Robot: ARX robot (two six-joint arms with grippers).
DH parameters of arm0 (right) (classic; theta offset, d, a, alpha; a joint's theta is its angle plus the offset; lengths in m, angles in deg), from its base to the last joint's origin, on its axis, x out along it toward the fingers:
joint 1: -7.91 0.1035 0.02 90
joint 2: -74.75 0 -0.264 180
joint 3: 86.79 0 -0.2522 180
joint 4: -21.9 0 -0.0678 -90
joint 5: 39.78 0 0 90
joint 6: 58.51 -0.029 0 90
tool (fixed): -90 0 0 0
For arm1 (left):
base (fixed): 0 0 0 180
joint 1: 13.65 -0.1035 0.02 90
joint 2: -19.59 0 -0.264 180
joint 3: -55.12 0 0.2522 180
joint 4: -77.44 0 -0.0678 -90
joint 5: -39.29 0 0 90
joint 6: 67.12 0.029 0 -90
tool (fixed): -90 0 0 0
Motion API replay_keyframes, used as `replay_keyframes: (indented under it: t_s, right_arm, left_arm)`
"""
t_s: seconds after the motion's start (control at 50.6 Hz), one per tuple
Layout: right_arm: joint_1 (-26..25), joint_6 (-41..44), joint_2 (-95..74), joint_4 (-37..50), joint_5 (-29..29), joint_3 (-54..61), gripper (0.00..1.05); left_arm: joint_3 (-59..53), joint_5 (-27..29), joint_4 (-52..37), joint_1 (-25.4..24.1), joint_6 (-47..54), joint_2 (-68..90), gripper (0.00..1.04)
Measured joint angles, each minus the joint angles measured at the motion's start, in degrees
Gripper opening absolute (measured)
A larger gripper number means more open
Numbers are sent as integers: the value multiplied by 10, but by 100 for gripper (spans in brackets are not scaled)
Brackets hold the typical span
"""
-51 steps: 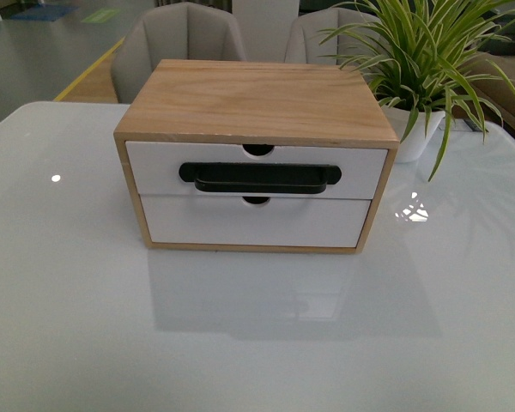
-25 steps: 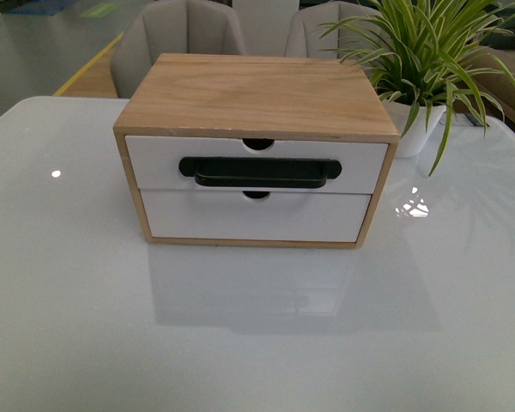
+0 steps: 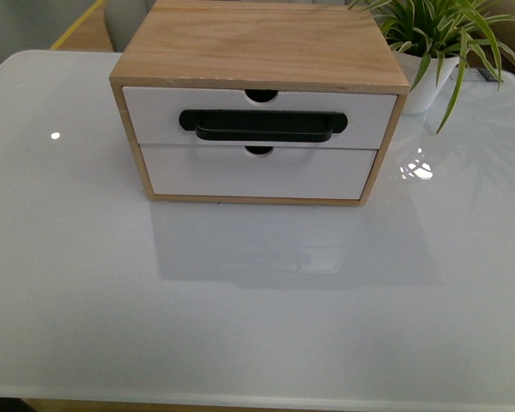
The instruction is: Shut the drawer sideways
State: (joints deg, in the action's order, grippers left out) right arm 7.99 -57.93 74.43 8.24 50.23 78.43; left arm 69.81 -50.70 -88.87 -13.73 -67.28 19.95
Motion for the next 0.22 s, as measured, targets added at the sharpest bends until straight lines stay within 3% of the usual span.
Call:
replay_keyframes:
  t_s: [0.218]
  right_arm:
    - [0,0,0,0,0,0,96]
  left_arm:
    - [0,0,0,0,0,0,96]
